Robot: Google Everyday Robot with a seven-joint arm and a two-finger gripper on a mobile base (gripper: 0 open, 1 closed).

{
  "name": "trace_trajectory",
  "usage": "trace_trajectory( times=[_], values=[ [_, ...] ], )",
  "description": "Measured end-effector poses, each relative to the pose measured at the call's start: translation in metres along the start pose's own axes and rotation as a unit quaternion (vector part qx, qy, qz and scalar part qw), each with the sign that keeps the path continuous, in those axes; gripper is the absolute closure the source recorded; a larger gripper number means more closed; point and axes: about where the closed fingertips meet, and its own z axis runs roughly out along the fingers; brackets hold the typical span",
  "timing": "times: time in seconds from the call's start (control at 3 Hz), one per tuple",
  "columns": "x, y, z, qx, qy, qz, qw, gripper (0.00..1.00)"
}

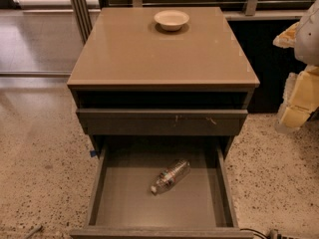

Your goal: Pick water bottle from middle drawer and place on counter

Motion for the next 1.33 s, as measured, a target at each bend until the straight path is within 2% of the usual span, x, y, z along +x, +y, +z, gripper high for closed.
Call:
trace_trajectory(
  times=[0.33,1.0,1.33],
  values=[
    [0.000,0.000,0.000,0.000,0.000,0.000,1.0000,0.00],
    [-0.006,0.023,0.066,-0.024,-0.038,-0.024,0.9987,0.00],
    [0.018,0.038,0.128,-0.045,-0.033,-0.035,0.9978,0.00]
  ],
)
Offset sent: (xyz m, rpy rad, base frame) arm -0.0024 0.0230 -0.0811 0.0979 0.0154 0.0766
